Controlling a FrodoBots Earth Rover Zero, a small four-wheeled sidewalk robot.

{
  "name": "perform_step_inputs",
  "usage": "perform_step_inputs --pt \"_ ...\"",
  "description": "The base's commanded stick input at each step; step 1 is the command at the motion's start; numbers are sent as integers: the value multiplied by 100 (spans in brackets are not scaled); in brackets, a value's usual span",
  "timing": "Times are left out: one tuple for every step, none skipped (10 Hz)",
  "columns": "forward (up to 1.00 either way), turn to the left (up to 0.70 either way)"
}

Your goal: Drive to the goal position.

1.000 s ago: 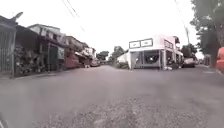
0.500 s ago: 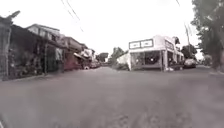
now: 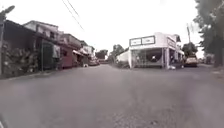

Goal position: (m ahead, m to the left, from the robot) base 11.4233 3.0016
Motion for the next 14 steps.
perform_step_inputs --pt "70 0" --pt "70 0" --pt "70 0" --pt "70 0" --pt "70 0" --pt "70 0" --pt "70 0" --pt "70 0" --pt "70 0" --pt "70 0" --pt "70 0" --pt "70 0" --pt "70 0" --pt "70 0"
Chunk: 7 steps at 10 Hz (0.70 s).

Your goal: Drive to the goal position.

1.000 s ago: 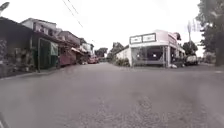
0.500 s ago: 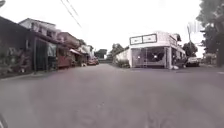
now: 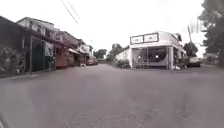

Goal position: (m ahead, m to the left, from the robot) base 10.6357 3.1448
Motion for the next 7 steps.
perform_step_inputs --pt "70 0" --pt "70 0" --pt "70 0" --pt "70 0" --pt "70 0" --pt "70 0" --pt "70 0"
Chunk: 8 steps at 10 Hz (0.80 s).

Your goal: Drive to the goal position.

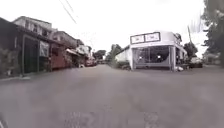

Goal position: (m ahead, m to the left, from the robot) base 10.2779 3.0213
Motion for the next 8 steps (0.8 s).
perform_step_inputs --pt "70 0" --pt "70 0" --pt "70 0" --pt "70 0" --pt "70 0" --pt "70 0" --pt "70 0" --pt "70 0"
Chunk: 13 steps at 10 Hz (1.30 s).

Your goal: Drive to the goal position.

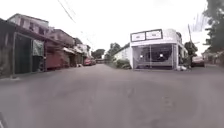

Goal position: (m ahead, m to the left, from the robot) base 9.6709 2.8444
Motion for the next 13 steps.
perform_step_inputs --pt "70 0" --pt "70 0" --pt "70 0" --pt "70 0" --pt "70 0" --pt "70 0" --pt "70 0" --pt "70 0" --pt "70 0" --pt "70 0" --pt "70 0" --pt "70 0" --pt "70 0"
